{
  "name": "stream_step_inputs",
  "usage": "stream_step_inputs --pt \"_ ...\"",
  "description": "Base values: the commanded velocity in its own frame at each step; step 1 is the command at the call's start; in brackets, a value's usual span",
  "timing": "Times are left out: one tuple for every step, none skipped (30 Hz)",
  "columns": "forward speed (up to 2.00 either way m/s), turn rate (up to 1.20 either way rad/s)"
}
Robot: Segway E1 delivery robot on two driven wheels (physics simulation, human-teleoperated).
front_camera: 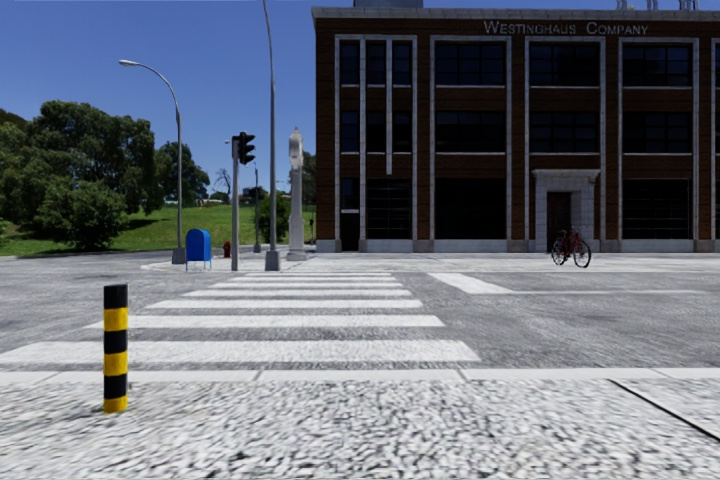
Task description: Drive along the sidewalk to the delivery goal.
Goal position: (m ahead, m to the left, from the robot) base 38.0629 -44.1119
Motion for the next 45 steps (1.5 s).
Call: stream_step_inputs --pt "2.0 0.0" --pt "2.0 0.0" --pt "2.0 0.0" --pt "2.0 0.0" --pt "2.0 0.0" --pt "2.0 0.0" --pt "2.0 0.0" --pt "2.0 0.06" --pt "2.0 0.06" --pt "2.0 0.13" --pt "2.0 0.15" --pt "2.0 0.15" --pt "2.0 0.16" --pt "2.0 0.17" --pt "2.0 0.2" --pt "2.0 0.2" --pt "2.0 0.21" --pt "2.0 0.22" --pt "2.0 0.22" --pt "2.0 0.22" --pt "2.0 0.21" --pt "2.0 0.01" --pt "2.0 0.01" --pt "2.0 0.0" --pt "2.0 0.0" --pt "2.0 0.0" --pt "2.0 0.0" --pt "2.0 0.0" --pt "2.0 0.0" --pt "2.0 0.0" --pt "2.0 0.0" --pt "2.0 0.0" --pt "2.0 0.0" --pt "2.0 0.0" --pt "2.0 0.0" --pt "2.0 0.0" --pt "2.0 0.0" --pt "2.0 0.0" --pt "2.0 0.0" --pt "2.0 0.0" --pt "2.0 0.0" --pt "2.0 0.0" --pt "2.0 0.0" --pt "2.0 0.0" --pt "2.0 0.0"
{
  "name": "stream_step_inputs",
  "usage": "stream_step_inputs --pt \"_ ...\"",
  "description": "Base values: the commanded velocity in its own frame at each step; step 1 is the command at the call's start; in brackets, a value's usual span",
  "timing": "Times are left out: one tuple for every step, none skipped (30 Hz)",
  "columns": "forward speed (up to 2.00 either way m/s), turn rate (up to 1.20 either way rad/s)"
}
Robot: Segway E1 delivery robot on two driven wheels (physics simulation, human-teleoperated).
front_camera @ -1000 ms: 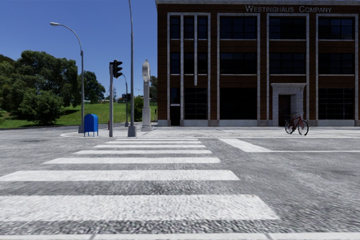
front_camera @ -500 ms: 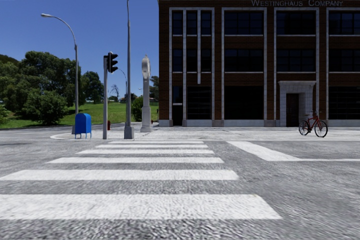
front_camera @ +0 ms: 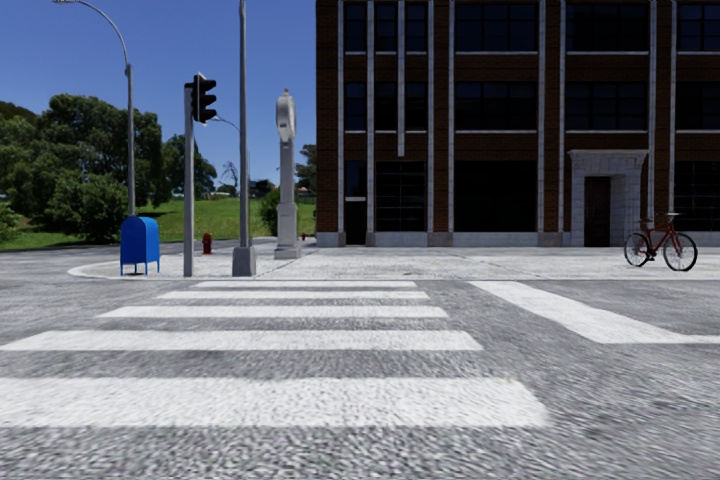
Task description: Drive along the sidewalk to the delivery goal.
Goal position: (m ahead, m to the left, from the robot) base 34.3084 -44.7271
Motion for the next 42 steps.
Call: stream_step_inputs --pt "2.0 0.0" --pt "2.0 0.0" --pt "2.0 0.0" --pt "2.0 0.0" --pt "2.0 0.0" --pt "2.0 0.0" --pt "2.0 0.0" --pt "2.0 0.0" --pt "2.0 0.0" --pt "2.0 0.0" --pt "2.0 0.0" --pt "2.0 0.0" --pt "2.0 0.0" --pt "2.0 0.0" --pt "2.0 0.0" --pt "2.0 0.0" --pt "2.0 0.0" --pt "2.0 0.0" --pt "2.0 0.0" --pt "2.0 0.0" --pt "2.0 0.0" --pt "2.0 0.0" --pt "2.0 0.0" --pt "2.0 0.0" --pt "2.0 0.0" --pt "2.0 0.0" --pt "2.0 0.0" --pt "2.0 0.0" --pt "2.0 0.0" --pt "2.0 0.0" --pt "2.0 0.0" --pt "2.0 0.0" --pt "2.0 0.0" --pt "2.0 0.0" --pt "2.0 0.0" --pt "2.0 0.0" --pt "2.0 0.0" --pt "2.0 0.0" --pt "2.0 0.0" --pt "2.0 0.0" --pt "2.0 0.0" --pt "2.0 0.0"
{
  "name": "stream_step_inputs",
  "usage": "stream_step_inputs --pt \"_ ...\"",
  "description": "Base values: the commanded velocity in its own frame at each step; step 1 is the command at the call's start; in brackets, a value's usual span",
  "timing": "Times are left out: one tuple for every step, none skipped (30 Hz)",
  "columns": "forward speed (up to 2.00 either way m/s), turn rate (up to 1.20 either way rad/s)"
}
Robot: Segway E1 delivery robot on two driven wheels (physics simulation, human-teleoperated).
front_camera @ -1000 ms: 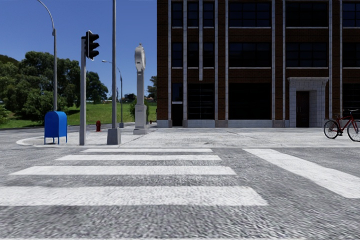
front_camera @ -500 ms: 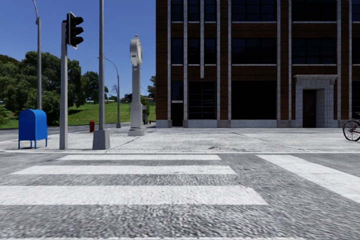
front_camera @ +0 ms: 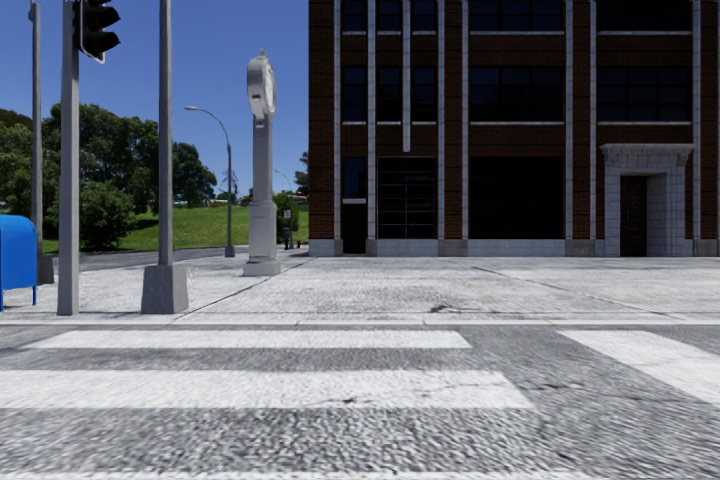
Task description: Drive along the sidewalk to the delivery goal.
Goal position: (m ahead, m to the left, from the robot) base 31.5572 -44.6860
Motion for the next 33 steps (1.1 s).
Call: stream_step_inputs --pt "2.0 0.0" --pt "2.0 0.0" --pt "2.0 0.0" --pt "2.0 0.0" --pt "2.0 0.0" --pt "2.0 0.0" --pt "2.0 0.0" --pt "2.0 0.0" --pt "2.0 0.0" --pt "2.0 0.0" --pt "2.0 0.0" --pt "2.0 0.0" --pt "2.0 0.0" --pt "2.0 0.0" --pt "2.0 0.0" --pt "2.0 0.0" --pt "2.0 0.0" --pt "2.0 0.0" --pt "2.0 0.0" --pt "2.0 0.0" --pt "2.0 0.0" --pt "2.0 0.0" --pt "2.0 -0.02" --pt "2.0 -0.08" --pt "2.0 -0.12" --pt "2.0 -0.13" --pt "2.0 -0.14" --pt "2.0 -0.14" --pt "2.0 -0.14" --pt "2.0 -0.14" --pt "2.0 -0.16" --pt "2.0 -0.16" --pt "2.0 -0.17"
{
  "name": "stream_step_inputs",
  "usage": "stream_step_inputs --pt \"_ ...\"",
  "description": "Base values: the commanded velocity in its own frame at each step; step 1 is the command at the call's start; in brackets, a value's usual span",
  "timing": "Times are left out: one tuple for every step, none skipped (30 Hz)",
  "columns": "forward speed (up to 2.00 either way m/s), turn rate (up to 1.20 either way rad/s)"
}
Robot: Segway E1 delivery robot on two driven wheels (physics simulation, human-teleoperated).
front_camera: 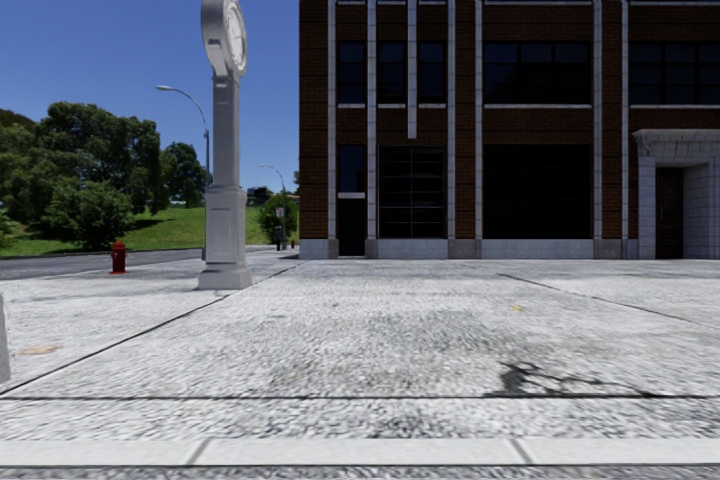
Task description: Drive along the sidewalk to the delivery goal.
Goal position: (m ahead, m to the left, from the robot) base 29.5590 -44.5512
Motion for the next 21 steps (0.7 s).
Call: stream_step_inputs --pt "2.0 -0.17" --pt "2.0 -0.17" --pt "2.0 -0.17" --pt "2.0 -0.17" --pt "1.86 -0.18" --pt "1.72 -0.19" --pt "1.66 -0.2" --pt "1.62 -0.22" --pt "1.58 -0.24" --pt "1.56 -0.26" --pt "1.56 -0.26" --pt "1.55 -0.28" --pt "1.55 -0.31" --pt "1.55 -0.34" --pt "1.55 -0.36" --pt "1.55 -0.38" --pt "1.55 -0.39" --pt "1.56 -0.39" --pt "1.56 -0.39" --pt "1.56 -0.39" --pt "1.56 -0.39"
